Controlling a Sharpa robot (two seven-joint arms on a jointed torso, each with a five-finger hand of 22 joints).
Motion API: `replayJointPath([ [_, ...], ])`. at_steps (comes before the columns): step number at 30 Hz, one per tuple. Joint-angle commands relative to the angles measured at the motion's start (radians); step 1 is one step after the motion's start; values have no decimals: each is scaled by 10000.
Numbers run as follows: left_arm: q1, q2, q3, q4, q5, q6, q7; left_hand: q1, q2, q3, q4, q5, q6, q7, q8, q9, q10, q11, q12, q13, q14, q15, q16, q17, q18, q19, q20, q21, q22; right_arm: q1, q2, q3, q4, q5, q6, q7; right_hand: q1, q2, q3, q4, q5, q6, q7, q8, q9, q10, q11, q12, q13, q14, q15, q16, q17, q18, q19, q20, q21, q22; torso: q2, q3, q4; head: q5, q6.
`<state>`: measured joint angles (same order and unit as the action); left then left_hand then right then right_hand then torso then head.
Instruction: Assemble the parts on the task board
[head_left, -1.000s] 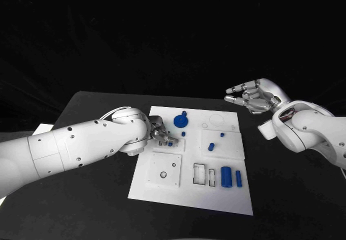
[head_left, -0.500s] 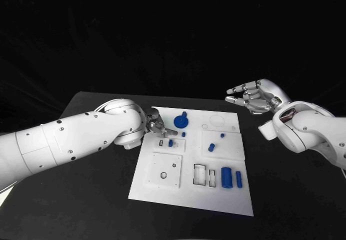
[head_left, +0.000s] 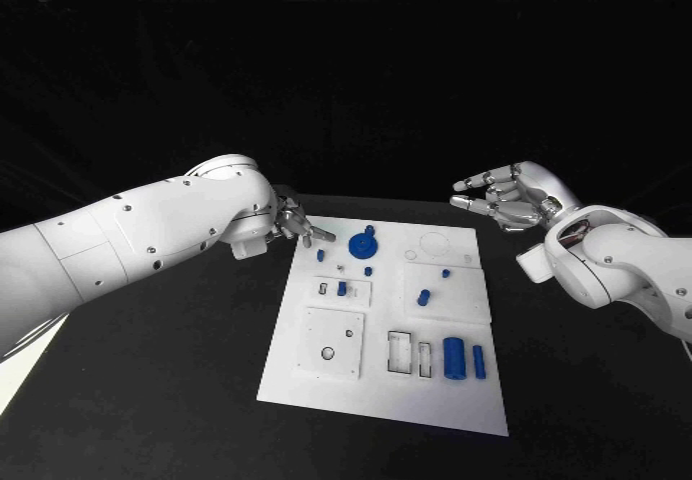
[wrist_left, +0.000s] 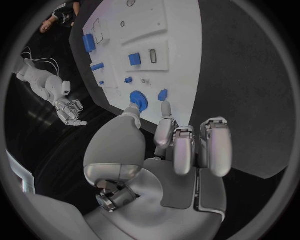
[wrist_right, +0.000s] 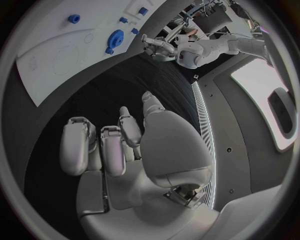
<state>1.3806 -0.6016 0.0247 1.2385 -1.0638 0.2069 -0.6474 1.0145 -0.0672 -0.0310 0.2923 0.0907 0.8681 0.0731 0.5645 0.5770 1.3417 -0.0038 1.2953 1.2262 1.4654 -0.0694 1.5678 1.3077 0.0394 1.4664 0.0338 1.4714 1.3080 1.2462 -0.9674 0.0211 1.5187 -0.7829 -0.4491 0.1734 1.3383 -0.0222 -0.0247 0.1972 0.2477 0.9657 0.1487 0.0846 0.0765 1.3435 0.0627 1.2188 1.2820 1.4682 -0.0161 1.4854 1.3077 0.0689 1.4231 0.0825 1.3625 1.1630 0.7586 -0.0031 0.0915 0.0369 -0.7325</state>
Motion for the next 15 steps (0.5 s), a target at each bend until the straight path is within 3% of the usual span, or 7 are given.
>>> replayJointPath([
  [1, 59, 260, -25, -473, -453, 830, 122, 47, 51, -102, -2, -106, 72, 11, -53, -71, -25, 52, -2, 24, 1054, 66, 30, 2631, -31, 431, 105, 0, 1037, -7, 30, 2, -15, -5, 106, 99, -57, 44, -40, -6, 36, -41, 10, 45, 14, -67, -4, -69, -7, 718, -2, -66, 1390, 111, -72, 23, -67, -9, -3, 3, -6, 38, 29],
  [8, 101, 752, -153, -1269, -607, 1126, 173, 237, 220, -220, -33, -122, 304, -33, -65, -190, 29, 18, 64, 69, 1054, 45, 30, 2631, -43, 455, 99, 36, 1102, -8, 67, 2, -35, -4, 115, 105, -77, 54, -63, 9, 52, -41, 9, 47, 15, -52, -5, -47, 6, 720, -3, -67, 1392, 110, -69, 22, -72, -11, -6, -9, 3, 64, 50],
  [15, 101, 1088, -293, -1713, -634, 1265, 243, 546, 234, -309, -68, -118, 377, -44, -117, -291, 40, 7, 83, 71, 1054, 34, 30, 2631, -44, 455, 88, 38, 1112, -11, 106, 2, -47, -4, 126, 113, -77, 54, -63, 9, 52, -41, 9, 47, 15, -52, -5, -47, 6, 720, -3, -67, 1392, 110, -69, 22, -72, -11, -4, -8, -5, 90, 55],
])
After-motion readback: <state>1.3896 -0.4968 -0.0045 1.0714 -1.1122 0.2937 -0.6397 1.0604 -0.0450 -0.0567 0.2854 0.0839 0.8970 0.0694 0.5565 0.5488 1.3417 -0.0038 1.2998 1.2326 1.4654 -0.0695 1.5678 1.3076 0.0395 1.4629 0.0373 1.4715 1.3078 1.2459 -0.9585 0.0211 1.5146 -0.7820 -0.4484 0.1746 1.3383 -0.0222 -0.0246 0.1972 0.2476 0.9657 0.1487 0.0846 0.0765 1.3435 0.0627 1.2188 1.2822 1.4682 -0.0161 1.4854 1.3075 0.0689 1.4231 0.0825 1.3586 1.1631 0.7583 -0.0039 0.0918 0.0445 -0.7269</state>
